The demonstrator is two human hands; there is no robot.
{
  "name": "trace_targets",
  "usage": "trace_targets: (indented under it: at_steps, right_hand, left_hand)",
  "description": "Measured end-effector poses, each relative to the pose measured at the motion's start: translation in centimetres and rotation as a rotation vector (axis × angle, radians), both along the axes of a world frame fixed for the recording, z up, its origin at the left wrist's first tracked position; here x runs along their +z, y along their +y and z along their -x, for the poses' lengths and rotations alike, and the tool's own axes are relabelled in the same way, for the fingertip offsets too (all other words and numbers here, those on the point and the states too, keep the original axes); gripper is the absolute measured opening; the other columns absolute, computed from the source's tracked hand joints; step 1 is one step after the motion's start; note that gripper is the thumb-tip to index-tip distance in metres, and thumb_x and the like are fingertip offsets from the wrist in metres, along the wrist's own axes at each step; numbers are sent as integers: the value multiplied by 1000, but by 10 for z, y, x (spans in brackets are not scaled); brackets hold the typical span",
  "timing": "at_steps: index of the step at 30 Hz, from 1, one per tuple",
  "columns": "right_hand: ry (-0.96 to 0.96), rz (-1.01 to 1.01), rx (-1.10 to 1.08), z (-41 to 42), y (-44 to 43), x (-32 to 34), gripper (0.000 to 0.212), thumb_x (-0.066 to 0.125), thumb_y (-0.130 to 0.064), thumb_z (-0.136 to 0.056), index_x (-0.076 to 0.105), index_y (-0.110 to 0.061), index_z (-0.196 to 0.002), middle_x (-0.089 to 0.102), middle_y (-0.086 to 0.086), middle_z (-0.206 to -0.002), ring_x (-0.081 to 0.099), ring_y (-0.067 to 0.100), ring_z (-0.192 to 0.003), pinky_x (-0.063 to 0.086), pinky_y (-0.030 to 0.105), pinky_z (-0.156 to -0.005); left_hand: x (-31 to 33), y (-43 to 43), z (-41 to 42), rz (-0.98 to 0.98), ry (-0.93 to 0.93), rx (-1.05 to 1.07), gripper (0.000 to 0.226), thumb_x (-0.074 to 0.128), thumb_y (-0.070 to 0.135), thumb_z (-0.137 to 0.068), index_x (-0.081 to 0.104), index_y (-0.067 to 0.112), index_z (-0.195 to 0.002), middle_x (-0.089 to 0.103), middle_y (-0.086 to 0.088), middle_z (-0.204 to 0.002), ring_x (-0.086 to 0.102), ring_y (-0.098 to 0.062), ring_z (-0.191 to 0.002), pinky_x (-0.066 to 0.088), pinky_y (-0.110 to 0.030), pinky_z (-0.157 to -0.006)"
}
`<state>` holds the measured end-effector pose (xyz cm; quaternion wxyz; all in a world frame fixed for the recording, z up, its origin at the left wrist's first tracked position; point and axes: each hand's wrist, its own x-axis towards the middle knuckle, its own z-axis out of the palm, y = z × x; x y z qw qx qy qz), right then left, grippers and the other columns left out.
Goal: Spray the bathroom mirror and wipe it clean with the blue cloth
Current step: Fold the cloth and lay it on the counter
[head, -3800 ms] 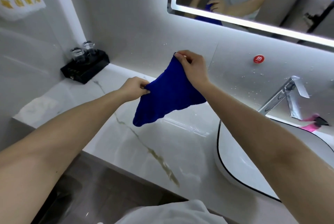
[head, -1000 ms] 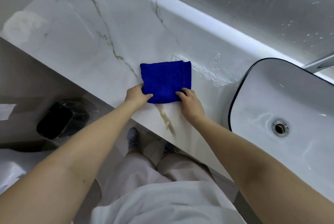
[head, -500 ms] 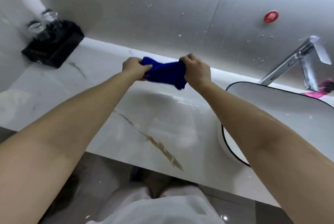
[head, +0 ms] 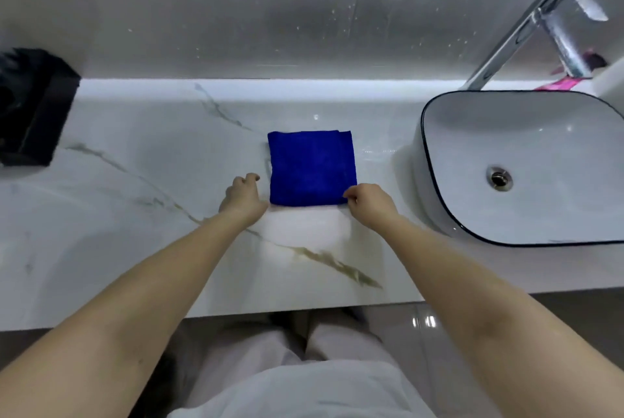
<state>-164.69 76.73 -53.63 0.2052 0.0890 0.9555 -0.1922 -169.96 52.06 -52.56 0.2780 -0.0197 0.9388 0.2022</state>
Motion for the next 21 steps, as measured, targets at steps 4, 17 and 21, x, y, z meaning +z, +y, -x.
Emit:
trace_targets:
  at_steps: [4, 17, 21]
  right_hand:
    - [164, 58, -81, 5, -13, -6, 38, 43, -12, -93, 55, -14, -129, 50, 7, -135, 44, 25, -126, 40, 33, -102]
    - [-107, -93, 65, 19, -59, -44, 65, 30, -47, -99, -7, -28, -150, -19, 5, -157, -16, 37, -143, 8, 46, -117]
    - [-145, -111, 9, 21, -43, -43, 59, 25, -38, -102, -9, -25, -150, -20, 9, -157, -16, 40, -142, 0, 45, -118]
  left_hand:
    - [0, 10, 24, 5, 233, -212, 74, 58, 29, -89, 16, 14, -147, 14, -7, -155, 18, -25, -141, 27, -38, -111]
    - [-49, 49, 28, 54, 90, -421, 89, 56, 48, -86, -9, 36, -147, -34, -12, -150, -8, -34, -144, 19, -44, -117]
    - [-56, 70, 31, 17, 127, -444, 85, 56, 37, -90, -6, 34, -148, -36, -16, -148, -8, -37, -143, 19, -45, -116]
